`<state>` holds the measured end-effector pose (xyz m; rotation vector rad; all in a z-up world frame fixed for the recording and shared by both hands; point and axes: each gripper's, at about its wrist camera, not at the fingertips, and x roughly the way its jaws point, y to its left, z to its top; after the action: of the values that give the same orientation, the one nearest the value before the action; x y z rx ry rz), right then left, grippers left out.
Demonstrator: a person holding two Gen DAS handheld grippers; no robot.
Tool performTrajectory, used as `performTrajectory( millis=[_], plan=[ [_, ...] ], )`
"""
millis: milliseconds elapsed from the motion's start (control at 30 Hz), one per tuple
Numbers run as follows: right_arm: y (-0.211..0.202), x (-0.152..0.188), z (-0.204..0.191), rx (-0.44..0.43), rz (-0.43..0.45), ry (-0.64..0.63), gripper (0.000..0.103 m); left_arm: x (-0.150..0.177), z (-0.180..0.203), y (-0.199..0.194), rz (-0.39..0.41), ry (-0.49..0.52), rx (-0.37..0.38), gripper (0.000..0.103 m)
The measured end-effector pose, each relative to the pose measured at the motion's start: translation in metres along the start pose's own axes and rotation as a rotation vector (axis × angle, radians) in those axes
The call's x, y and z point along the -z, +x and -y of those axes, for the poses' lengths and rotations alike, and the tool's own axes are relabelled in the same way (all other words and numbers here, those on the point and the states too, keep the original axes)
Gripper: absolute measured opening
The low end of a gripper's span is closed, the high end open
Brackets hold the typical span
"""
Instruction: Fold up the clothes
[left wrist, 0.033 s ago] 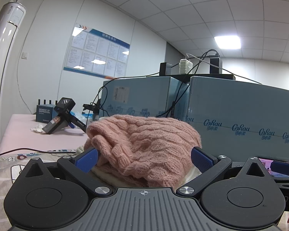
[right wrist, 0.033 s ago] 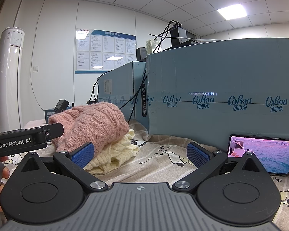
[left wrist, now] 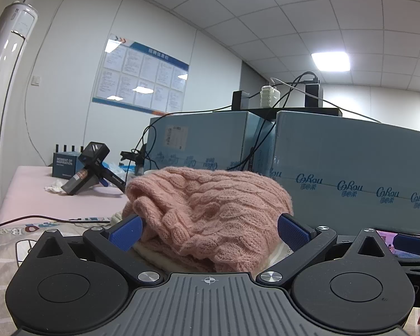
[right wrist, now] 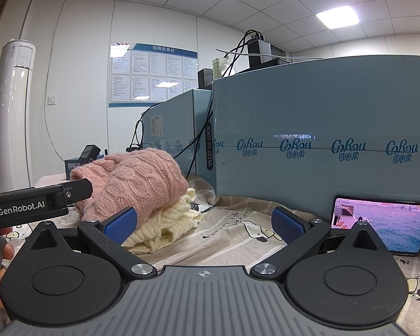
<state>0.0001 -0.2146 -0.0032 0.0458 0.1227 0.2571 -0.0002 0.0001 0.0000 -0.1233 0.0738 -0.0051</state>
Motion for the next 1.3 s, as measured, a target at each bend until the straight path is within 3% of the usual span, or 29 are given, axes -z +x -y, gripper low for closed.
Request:
performTrajectory(
  millis=[1300],
  plan=[
    [-0.0003,0.0001,0.0002,0.000,0.001,0.000,0.103,0.0007,0.0009,-0.0010,0.004,0.002,0.001,0.103]
  ],
)
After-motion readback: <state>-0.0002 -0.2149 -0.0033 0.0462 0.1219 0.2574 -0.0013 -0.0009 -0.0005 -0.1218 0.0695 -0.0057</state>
